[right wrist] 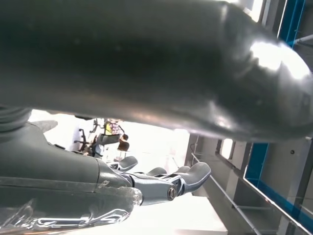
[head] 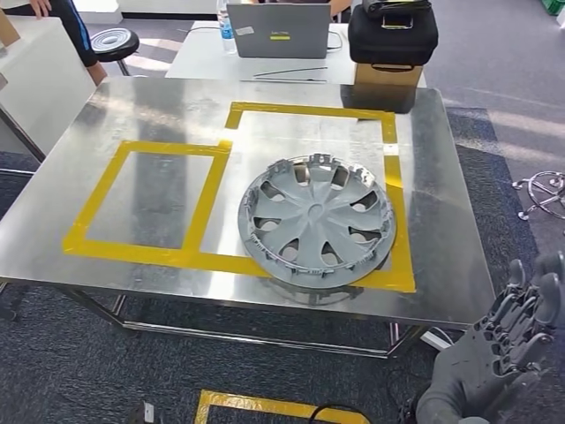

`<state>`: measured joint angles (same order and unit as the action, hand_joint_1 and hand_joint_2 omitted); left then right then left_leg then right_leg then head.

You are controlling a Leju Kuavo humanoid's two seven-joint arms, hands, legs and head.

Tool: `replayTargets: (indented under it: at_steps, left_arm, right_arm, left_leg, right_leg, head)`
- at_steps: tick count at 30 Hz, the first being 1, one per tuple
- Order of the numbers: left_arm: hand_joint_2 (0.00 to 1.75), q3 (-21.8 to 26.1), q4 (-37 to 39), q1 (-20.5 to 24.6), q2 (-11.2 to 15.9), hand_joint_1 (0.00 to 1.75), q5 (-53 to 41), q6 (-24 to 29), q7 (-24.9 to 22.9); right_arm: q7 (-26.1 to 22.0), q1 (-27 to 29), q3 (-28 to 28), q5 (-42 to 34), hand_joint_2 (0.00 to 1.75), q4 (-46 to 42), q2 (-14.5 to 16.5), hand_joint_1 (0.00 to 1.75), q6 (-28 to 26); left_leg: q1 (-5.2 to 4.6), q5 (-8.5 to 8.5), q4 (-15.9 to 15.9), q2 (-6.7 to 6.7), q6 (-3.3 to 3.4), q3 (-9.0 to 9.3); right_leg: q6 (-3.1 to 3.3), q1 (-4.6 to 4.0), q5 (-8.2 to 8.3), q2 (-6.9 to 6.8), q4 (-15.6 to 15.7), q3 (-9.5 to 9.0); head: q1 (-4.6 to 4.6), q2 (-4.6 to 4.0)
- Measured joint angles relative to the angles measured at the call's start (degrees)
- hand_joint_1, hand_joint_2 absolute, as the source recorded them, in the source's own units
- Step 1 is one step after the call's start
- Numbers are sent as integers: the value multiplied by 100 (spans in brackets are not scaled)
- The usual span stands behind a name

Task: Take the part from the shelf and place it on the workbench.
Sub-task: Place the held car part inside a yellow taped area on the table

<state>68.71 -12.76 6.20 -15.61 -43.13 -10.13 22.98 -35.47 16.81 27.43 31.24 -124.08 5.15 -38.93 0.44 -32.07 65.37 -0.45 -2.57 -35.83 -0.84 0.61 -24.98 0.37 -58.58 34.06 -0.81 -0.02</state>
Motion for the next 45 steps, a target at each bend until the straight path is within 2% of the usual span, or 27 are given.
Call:
replayTargets:
  at_steps: [2,3,4,7,8,11,12,14,16,17,18,20,22,23,24,26,28,29,31,32,33,35,37,39,42,43,45]
  left_arm:
    - [131,17,0,-2,6,0,-6,7,-7]
    - [175,21,0,-3,9,0,-10,11,-11]
    - [175,24,0,-2,13,0,-15,19,-15]
    - [175,27,0,20,17,0,-48,31,-46]
    - [175,27,0,30,16,0,-59,28,-62]
    - [175,27,0,18,14,0,-78,50,-90]
    - [175,28,0,10,14,0,-81,65,-93]
    - [175,29,0,6,12,0,-91,84,-95]
    - [175,29,0,5,11,0,-97,92,-96]
    - [175,29,0,2,12,0,-99,96,-97]
    - [175,29,0,1,13,0,-102,100,-97]
    - [175,29,0,0,11,0,-110,106,-97]
    - [175,29,0,4,8,0,-119,108,-95]
    - [175,29,0,5,7,0,-122,109,-91]
    - [175,29,0,8,7,0,-125,110,-87]
    - [175,29,0,8,9,0,-127,119,-81]
    - [175,29,0,6,13,0,-128,130,-81]
    - [175,29,0,4,15,0,-129,135,-81]
    - [175,29,0,5,22,0,-129,139,-81]
    - [175,29,0,5,26,0,-129,141,-81]
    - [175,29,0,4,29,0,-128,142,-81]
    - [175,29,0,5,31,0,-126,143,-81]
    - [175,29,0,14,31,0,-115,134,-81]
    - [175,29,0,31,28,0,-105,121,-81]
    - [175,29,0,25,24,0,-103,113,-81]
    - [175,29,0,18,23,0,-102,113,-81]
    - [175,29,0,13,21,0,-102,113,-81]
  right_arm:
    - [0,4,0,-9,0,18,1,0,0]
    - [0,7,0,-11,0,25,1,0,0]
    - [0,10,0,-13,0,29,1,0,0]
    - [0,18,1,-15,0,32,1,0,0]
    - [0,23,1,-18,0,32,1,0,0]
    - [0,38,-1,-25,0,36,1,0,0]
    - [0,46,-2,-25,0,37,1,0,0]
    - [0,71,-4,-25,0,39,1,0,-1]
    - [0,91,-6,-25,0,40,1,0,-2]
    - [0,97,-7,-25,0,41,1,0,-2]
    - [0,103,-7,-24,0,41,1,0,-2]
    - [0,113,-7,-23,0,41,1,0,-2]
    - [-1,110,-7,-21,0,41,1,0,-2]
    - [-1,111,-7,-19,0,41,1,0,-2]
    - [-2,112,-8,-16,0,41,1,0,-2]
    - [-3,119,-9,-11,0,41,1,0,-2]
    - [-4,116,-11,-11,0,41,9,0,-2]
    - [-4,116,-11,-11,0,41,15,0,-2]
    - [-3,119,-11,-11,0,43,24,0,-2]
    - [-3,121,-11,-11,0,44,26,0,-2]
    - [-3,121,-11,-11,0,46,27,0,-2]
    - [-4,121,-11,-11,0,49,27,0,-2]
    - [-5,121,-11,-11,0,49,28,0,-2]
    - [-10,122,-11,-13,0,48,30,0,-2]
    - [-17,132,-14,-15,0,48,31,0,-2]
    - [-19,140,-16,-16,0,49,31,0,-2]
    - [-24,158,-26,-16,0,50,31,0,-2]
  left_leg:
    - [0,-325,668,0,-13,-249]
    - [-1,-331,746,0,-8,-243]
    - [-1,-238,597,0,3,-119]
    - [-3,152,-556,-3,56,619]
    - [-9,211,-806,-9,84,757]
    - [-35,320,-933,-11,201,752]
    - [-33,371,-938,-1,244,722]
    - [-17,484,-951,22,316,629]
    - [-20,590,-948,33,343,498]
    - [-22,646,-944,38,341,422]
    - [-24,702,-940,42,335,349]
    - [-23,802,-935,43,311,223]
    - [-26,884,-925,36,265,142]
    - [-32,924,-922,32,234,121]
    - [-37,964,-918,30,199,109]
    - [-34,1042,-932,29,130,97]
    - [-20,920,-842,30,67,34]
    - [-17,711,-650,30,40,-44]
    - [-13,139,56,31,-2,-278]
    - [-13,-53,420,31,-15,-375]
    - [-13,-120,653,32,-18,-401]
    - [-13,66,489,32,0,-138]
    - [-16,304,-318,32,39,471]
    - [-27,345,-963,26,86,903]
    - [-44,381,-1096,30,191,903]
    - [-42,419,-1094,38,240,867]
    - [-31,517,-1100,53,317,764]
  right_leg:
    - [14,-9,69,-8,-1,100]
    - [8,-12,107,-9,-2,150]
    - [-1,-13,148,-8,-3,198]
    - [-57,-25,271,1,-14,309]
    - [-85,-33,312,2,-12,332]
    - [-185,-22,443,-1,51,350]
    - [-217,-11,407,-2,36,374]
    - [-269,-2,30,-4,-316,513]
    - [-300,-3,-546,-6,-1078,725]
    - [-309,-4,-718,-6,-1413,781]
    - [-311,-4,-769,-6,-1589,752]
    - [-303,-4,-571,-7,-1291,355]
    - [-284,-6,-422,-4,-418,-321]
    - [-266,-12,-421,2,-74,-552]
    - [-242,-22,-456,10,139,-678]
    - [-157,-40,-438,20,197,-644]
    - [-47,-30,-352,6,208,-563]
    - [-2,-21,-292,-2,216,-513]
    - [43,-22,-172,-8,211,-388]
    - [45,-27,-114,-10,206,-319]
    - [44,-33,-59,-11,202,-246]
    - [23,-41,38,-11,198,-117]
    - [-19,-51,120,-6,189,-30]
    - [-74,-69,192,-10,171,15]
    - [-166,-60,272,-17,157,65]
    - [-198,-51,196,-16,93,110]
    - [-255,-42,-219,-16,-372,308]
  head:
    - [8,0]
    - [9,0]
    - [9,0]
    - [11,0]
    - [8,0]
    - [2,0]
    - [1,0]
    - [-14,0]
    - [-28,0]
    - [-29,0]
    - [-28,0]
    - [-28,0]
    - [-29,0]
    - [-26,0]
    - [-30,-1]
    - [-36,-1]
    - [-29,0]
    - [-14,0]
    - [9,0]
    - [11,0]
    - [12,0]
    - [11,0]
    - [13,0]
    - [9,0]
    - [9,0]
    - [7,0]
    - [-3,0]
